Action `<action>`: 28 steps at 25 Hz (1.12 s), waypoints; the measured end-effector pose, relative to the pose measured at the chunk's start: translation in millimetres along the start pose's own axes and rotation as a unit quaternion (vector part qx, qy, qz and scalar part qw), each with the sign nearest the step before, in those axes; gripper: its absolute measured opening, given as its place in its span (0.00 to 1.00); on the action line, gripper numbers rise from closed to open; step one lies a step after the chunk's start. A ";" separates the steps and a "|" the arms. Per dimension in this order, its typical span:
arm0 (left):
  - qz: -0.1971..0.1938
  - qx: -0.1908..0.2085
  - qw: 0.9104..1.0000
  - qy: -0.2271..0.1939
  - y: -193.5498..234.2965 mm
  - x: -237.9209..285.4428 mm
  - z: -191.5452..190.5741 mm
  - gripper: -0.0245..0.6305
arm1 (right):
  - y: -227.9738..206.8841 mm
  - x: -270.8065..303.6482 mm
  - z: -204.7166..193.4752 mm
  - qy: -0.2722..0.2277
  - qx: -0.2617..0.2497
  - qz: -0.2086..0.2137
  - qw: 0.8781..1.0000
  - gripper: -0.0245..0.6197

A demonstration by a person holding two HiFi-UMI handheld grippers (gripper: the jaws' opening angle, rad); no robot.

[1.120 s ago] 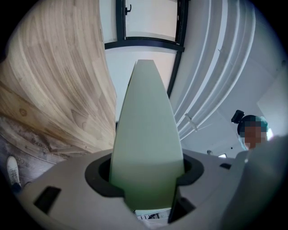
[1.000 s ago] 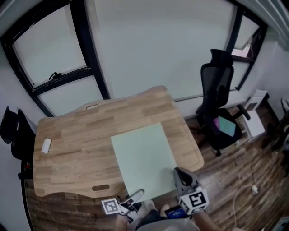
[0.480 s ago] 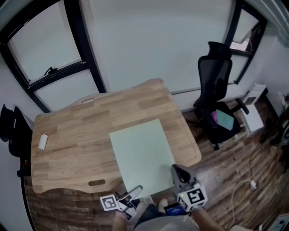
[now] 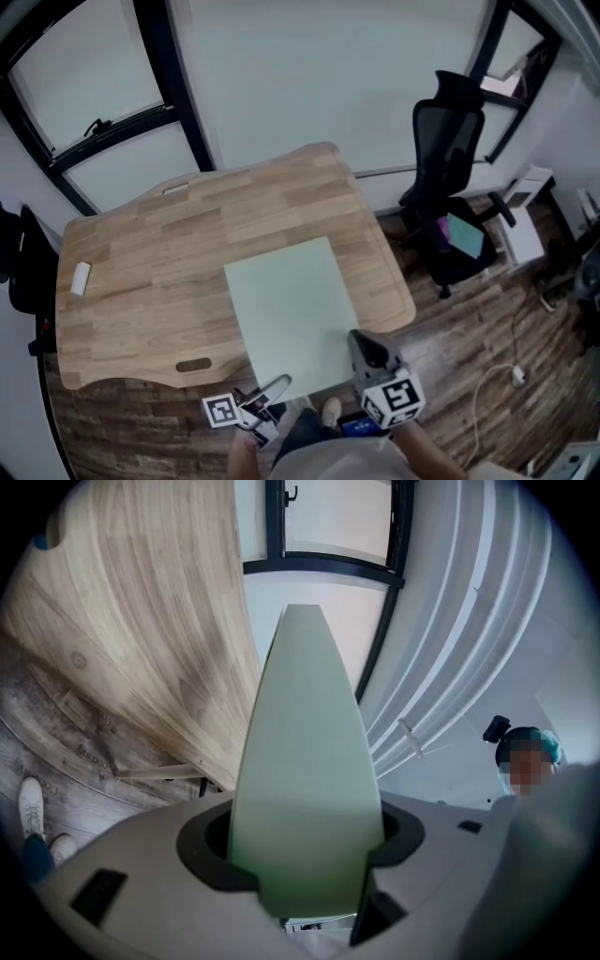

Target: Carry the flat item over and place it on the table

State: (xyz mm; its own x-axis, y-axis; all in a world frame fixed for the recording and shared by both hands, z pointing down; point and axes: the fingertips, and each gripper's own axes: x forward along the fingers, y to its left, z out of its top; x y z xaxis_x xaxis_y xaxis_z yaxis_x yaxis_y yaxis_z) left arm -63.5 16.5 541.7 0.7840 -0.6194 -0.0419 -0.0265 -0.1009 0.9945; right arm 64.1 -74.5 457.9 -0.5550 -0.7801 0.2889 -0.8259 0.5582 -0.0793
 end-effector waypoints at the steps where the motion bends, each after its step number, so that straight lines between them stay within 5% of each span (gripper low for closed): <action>1: 0.000 -0.003 1.000 0.000 1.6 -0.5 -1.5 0.46 | 0.6 -0.8 -3.3 0.003 -0.002 0.002 1.000 0.03; 28: 0.021 -0.069 0.997 0.009 55.6 -10.2 -23.1 0.46 | 22.0 13.5 -62.8 0.096 0.014 0.023 0.995 0.03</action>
State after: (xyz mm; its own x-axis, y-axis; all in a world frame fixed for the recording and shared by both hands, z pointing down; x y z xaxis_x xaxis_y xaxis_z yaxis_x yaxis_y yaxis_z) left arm -58.7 35.3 599.6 0.7946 -0.6071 0.0009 0.0247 0.0338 0.9991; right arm 44.7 -55.1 519.9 -0.5651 -0.6847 0.4603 -0.8041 0.5820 -0.1215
